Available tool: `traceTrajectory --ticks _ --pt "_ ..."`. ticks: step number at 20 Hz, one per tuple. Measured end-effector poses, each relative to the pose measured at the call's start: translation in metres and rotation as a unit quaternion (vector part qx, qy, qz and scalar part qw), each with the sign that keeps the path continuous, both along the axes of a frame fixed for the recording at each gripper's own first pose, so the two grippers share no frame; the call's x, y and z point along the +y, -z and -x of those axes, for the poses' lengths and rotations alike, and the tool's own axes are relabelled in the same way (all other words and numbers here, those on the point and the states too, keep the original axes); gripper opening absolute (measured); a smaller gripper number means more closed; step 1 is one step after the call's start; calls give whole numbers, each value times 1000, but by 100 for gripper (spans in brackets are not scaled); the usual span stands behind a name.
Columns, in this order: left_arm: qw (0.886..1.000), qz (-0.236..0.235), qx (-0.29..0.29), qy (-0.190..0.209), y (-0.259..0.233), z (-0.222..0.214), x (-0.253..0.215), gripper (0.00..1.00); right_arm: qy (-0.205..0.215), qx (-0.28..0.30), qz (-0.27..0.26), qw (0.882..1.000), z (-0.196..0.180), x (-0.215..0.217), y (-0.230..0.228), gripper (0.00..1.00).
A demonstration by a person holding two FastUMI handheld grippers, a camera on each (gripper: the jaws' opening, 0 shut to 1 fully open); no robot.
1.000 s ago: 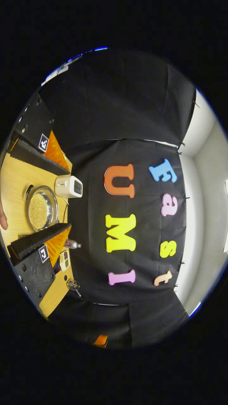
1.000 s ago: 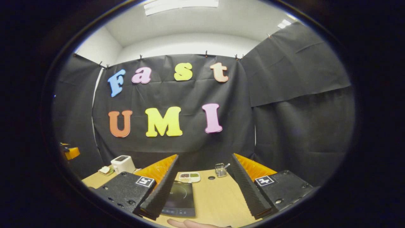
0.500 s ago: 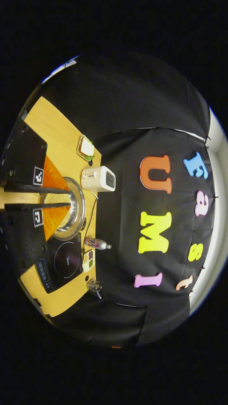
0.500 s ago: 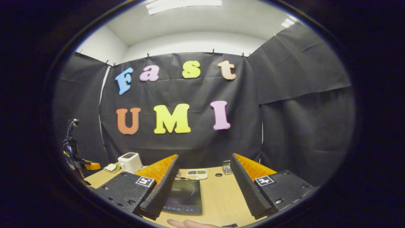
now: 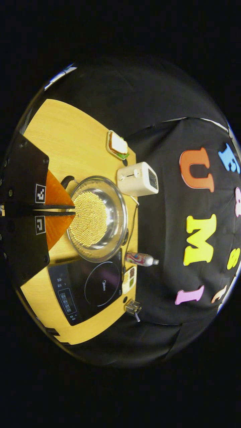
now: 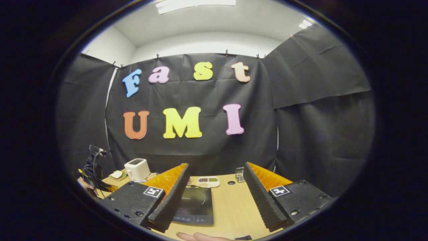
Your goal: First push the handle of the pot to place it horizontally, then grasp the pot with both hands and set it on the induction cooktop.
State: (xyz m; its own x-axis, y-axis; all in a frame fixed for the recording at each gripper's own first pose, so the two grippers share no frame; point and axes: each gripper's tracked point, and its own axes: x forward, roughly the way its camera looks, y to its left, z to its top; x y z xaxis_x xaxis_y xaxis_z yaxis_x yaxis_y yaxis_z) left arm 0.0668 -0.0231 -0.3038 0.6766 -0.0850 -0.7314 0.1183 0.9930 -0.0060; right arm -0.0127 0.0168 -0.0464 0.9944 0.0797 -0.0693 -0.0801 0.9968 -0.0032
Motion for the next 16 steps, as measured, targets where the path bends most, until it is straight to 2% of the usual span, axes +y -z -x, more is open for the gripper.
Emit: traceTrajectory --ticks 7,13,15,16 --pt "997 -7 72 7 47 5 -6 0 8 20 1 1000 -14 -13 21 96" --pt "995 -23 99 -12 73 0 9 0 15 34 -2 999 -28 -21 33 100" --pt "995 -14 102 -16 78 -1 9 0 15 32 6 999 -33 -19 31 100" --pt "995 -15 101 -21 77 -3 11 10 17 30 11 999 -36 -19 29 100"
